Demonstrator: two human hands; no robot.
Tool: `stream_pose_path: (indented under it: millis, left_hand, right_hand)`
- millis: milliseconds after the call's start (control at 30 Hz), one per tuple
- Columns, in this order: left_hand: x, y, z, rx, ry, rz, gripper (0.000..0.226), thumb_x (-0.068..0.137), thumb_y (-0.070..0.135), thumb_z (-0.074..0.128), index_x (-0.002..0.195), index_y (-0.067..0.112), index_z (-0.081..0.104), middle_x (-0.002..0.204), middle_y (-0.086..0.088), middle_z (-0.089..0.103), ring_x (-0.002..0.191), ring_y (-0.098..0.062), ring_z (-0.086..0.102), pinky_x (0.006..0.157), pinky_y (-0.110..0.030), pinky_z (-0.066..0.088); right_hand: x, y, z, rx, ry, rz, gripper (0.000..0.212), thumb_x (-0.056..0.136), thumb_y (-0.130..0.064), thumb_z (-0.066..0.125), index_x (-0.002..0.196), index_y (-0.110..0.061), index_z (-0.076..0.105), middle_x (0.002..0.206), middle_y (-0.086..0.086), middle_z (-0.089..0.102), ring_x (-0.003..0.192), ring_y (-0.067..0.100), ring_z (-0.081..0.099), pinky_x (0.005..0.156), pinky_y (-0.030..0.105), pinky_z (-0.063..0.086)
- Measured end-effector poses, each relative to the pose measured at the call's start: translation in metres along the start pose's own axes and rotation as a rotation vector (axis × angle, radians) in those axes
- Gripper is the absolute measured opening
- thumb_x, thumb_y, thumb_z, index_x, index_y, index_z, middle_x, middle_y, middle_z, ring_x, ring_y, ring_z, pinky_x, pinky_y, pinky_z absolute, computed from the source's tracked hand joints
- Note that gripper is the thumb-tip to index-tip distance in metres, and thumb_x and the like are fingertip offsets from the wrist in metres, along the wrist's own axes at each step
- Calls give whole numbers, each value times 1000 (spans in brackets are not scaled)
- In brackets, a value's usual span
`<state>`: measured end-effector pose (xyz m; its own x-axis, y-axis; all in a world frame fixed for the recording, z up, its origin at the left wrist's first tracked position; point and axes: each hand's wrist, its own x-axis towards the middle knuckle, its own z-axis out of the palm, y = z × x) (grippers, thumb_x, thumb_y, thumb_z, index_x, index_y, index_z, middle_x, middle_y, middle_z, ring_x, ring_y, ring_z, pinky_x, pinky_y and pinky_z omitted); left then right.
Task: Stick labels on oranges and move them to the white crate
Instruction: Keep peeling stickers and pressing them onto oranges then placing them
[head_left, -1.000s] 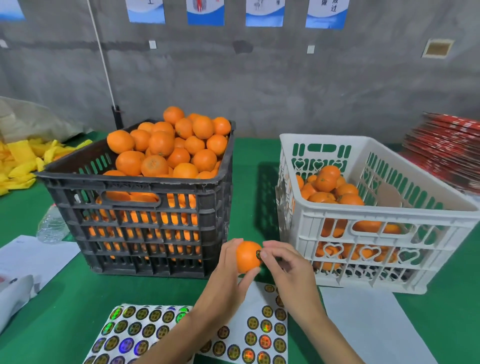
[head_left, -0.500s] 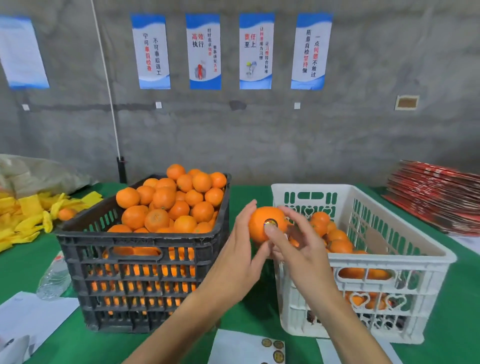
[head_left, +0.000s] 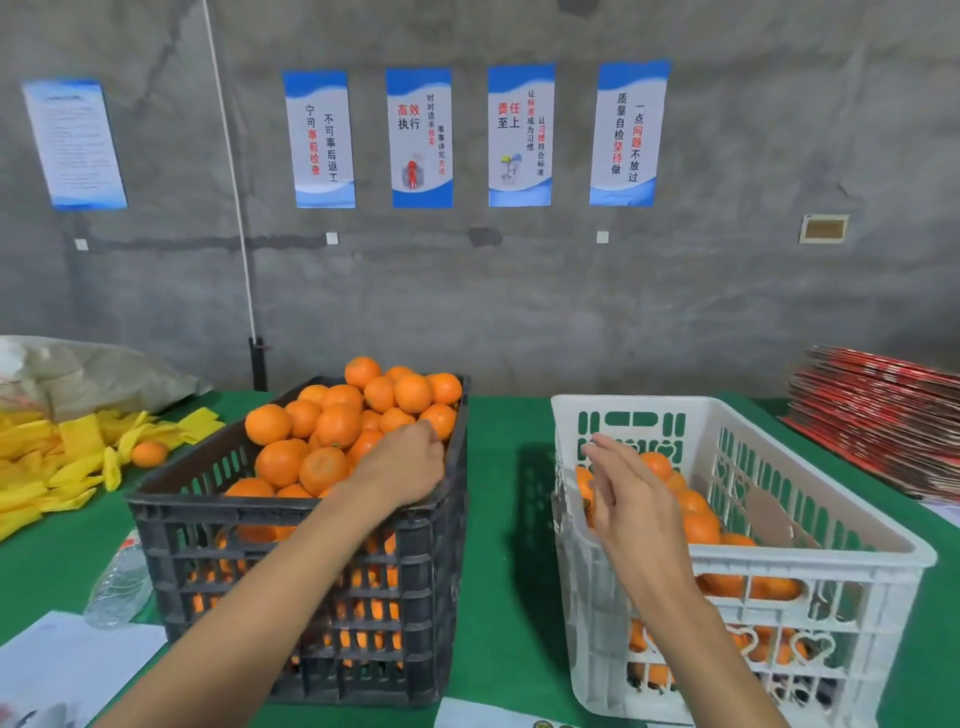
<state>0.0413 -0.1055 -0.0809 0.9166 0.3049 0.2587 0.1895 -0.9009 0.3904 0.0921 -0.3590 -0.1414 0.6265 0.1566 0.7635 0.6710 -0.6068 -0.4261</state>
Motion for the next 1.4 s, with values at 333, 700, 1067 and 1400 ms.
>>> stream_pose_path:
  millis: [333, 700, 1067, 1400]
  left_hand:
    - [30, -26, 0, 216, -502, -117, 63, 97, 19, 59, 156, 17, 36, 159, -12, 37, 139, -33, 43, 99, -34, 43]
    - [-60, 24, 26, -346, 591, 414, 70, 81, 41, 78, 143, 20, 53, 137, 0, 58, 125, -19, 55, 104, -32, 45]
    - [-118, -31, 185, -299, -16, 350, 76, 93, 41, 71, 154, 24, 30, 152, 5, 37, 132, -17, 47, 108, -33, 45]
    - [-141, -63, 233, -273, -69, 386, 66, 102, 45, 51, 154, 24, 16, 157, 1, 20, 143, -21, 34, 114, -33, 39]
  right_hand:
    - [-11, -40, 40, 46, -53, -188, 27, 97, -10, 64, 121, -16, 74, 132, -5, 67, 109, 16, 69, 87, 36, 60]
    - [-15, -56, 32, 457, -212, -4, 56, 103, -62, 37, 152, -35, 36, 137, -9, 61, 115, 4, 62, 99, 34, 52]
    - [-129, 24, 53, 196, -671, 149, 59, 102, -63, 39, 148, -27, 44, 98, -5, 72, 80, 2, 65, 77, 27, 52]
    - [-176, 64, 51, -15, -882, -30, 75, 86, -76, 45, 131, -20, 68, 125, -13, 51, 119, 3, 46, 101, 17, 39]
